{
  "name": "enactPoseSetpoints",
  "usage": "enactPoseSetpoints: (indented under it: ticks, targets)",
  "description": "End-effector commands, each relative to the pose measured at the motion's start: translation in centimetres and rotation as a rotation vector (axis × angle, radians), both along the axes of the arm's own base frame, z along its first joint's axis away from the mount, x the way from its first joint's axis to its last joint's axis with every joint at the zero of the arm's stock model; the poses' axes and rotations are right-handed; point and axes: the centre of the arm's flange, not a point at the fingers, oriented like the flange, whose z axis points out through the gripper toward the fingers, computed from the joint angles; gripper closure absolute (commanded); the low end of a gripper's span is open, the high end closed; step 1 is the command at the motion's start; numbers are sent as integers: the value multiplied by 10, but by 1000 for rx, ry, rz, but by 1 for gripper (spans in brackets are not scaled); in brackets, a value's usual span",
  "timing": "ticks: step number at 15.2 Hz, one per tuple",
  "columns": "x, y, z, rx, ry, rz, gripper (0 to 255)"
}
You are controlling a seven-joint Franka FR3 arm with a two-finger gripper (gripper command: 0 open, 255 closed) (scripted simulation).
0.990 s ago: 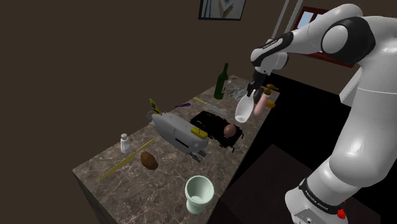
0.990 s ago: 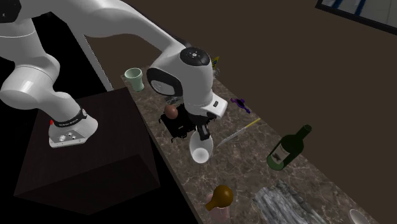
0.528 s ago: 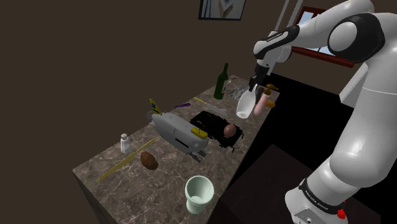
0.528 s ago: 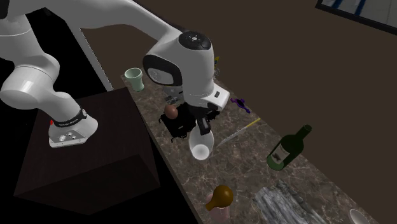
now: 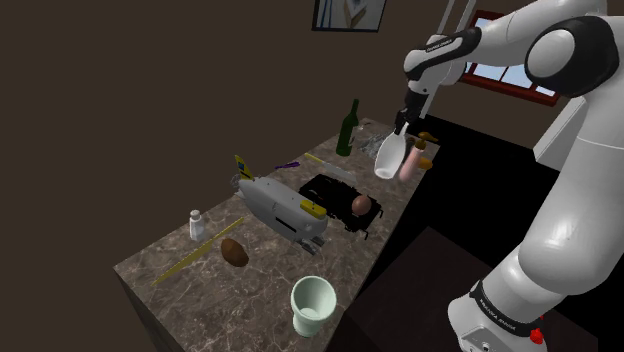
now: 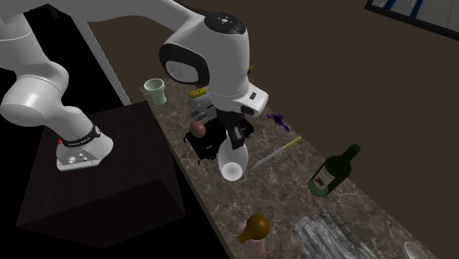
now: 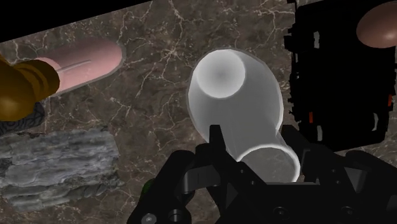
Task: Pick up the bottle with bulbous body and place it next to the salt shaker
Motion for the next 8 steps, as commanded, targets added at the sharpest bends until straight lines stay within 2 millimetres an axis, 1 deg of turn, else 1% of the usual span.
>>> enactPoseSetpoints:
  ticks: [1,8]
  targets:
    - [-1,1,11,0,0,0,255]
    - [-1,1,48,0,0,0,255]
